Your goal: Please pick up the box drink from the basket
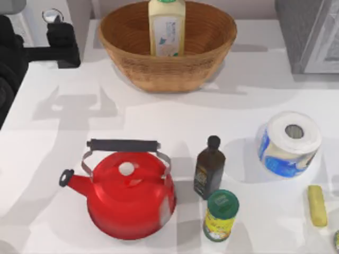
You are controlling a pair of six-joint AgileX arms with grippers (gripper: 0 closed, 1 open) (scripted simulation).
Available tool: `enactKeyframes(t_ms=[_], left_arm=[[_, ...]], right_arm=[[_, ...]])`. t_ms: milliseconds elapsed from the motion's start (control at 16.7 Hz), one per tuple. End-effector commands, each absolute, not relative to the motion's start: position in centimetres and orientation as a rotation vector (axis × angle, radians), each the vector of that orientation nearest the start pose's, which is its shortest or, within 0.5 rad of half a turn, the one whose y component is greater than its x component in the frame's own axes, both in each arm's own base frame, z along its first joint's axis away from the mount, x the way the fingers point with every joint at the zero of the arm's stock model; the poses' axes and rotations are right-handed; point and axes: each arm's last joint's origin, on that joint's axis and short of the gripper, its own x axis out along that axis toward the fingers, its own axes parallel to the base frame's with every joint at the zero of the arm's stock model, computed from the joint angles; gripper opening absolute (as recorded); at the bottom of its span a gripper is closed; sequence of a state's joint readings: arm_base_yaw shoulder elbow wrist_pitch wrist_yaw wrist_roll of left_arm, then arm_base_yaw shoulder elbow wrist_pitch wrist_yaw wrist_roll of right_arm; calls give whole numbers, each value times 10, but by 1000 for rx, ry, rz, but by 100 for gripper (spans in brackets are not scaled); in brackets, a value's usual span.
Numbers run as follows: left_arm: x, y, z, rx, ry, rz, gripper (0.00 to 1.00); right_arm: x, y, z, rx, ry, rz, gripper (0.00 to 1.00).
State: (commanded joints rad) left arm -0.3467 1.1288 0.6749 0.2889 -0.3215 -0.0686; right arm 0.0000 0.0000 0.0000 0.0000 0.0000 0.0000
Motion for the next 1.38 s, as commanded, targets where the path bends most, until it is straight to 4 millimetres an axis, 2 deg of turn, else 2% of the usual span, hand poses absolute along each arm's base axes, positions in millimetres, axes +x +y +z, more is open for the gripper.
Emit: enactKeyframes(t_ms=[240, 420, 540, 720, 840, 960, 1380], left_arm=[[307, -139, 261, -24, 172, -28, 100], [344, -188, 239, -26, 174, -27, 100], [361, -216, 216, -20, 185, -23, 100], [375, -251, 187, -14, 190, -22, 100], [379, -264, 172, -8, 197, -21, 100], [381, -269, 163, -2, 207, -16, 100], [385, -268, 161, -1, 210, -13, 100]], right_arm=[[106, -1, 160, 0, 0, 0, 100], [106, -1, 160, 0, 0, 0, 100], [106, -1, 160, 0, 0, 0, 100], [106, -1, 160, 0, 0, 0, 100], [106, -1, 160, 0, 0, 0, 100], [106, -1, 160, 0, 0, 0, 100], [106, -1, 160, 0, 0, 0, 100]])
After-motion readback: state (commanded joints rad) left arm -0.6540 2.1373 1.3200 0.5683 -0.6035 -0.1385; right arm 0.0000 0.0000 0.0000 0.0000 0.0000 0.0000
